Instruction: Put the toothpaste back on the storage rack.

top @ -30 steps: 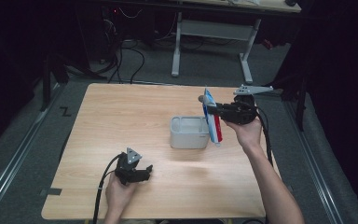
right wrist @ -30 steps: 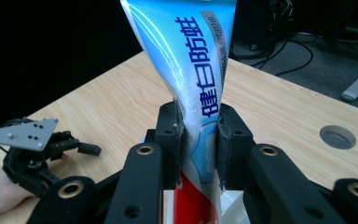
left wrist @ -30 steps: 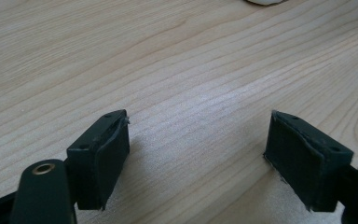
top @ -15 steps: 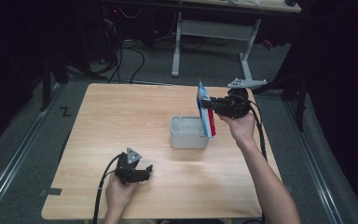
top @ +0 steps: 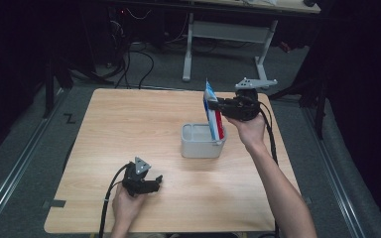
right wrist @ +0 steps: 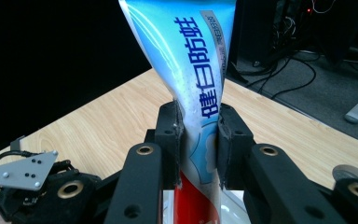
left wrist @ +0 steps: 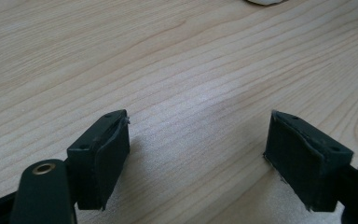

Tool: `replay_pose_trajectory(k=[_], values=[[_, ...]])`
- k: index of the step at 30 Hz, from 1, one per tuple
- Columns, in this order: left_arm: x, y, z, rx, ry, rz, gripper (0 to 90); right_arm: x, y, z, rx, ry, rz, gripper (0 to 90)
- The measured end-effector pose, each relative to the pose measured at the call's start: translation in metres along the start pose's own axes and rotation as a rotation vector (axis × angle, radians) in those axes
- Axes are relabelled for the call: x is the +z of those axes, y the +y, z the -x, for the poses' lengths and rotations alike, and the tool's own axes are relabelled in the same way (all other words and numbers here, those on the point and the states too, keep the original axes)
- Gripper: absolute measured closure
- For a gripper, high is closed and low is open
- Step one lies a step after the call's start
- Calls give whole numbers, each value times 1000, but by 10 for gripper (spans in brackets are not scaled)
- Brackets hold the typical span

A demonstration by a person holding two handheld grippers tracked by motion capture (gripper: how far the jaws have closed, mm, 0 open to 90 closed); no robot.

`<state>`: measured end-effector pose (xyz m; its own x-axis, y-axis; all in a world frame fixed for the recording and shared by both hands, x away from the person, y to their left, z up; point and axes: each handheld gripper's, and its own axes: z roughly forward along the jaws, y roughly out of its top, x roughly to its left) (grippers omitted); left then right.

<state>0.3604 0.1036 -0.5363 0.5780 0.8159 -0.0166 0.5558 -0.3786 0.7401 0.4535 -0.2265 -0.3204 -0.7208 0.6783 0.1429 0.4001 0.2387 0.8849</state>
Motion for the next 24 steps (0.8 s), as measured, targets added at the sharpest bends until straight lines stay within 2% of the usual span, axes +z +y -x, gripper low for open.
replay_pose_trajectory(k=[5, 9, 18, 21, 24], values=[[0, 0, 0, 1, 0, -1, 222, 7, 4, -2, -1, -23, -8, 733], [0, 0, 0, 2, -1, -3, 222, 12, 6, 0, 6, -41, 9, 731], [0, 0, 0, 1, -1, -1, 222, 28, 5, 2, 26, -53, 10, 730], [-1, 0, 0, 2, -4, -3, 222, 38, 5, -1, 2, -66, 4, 729], [-1, 0, 0, 3, -4, -3, 222, 42, 3, -1, -1, -66, -2, 728]])
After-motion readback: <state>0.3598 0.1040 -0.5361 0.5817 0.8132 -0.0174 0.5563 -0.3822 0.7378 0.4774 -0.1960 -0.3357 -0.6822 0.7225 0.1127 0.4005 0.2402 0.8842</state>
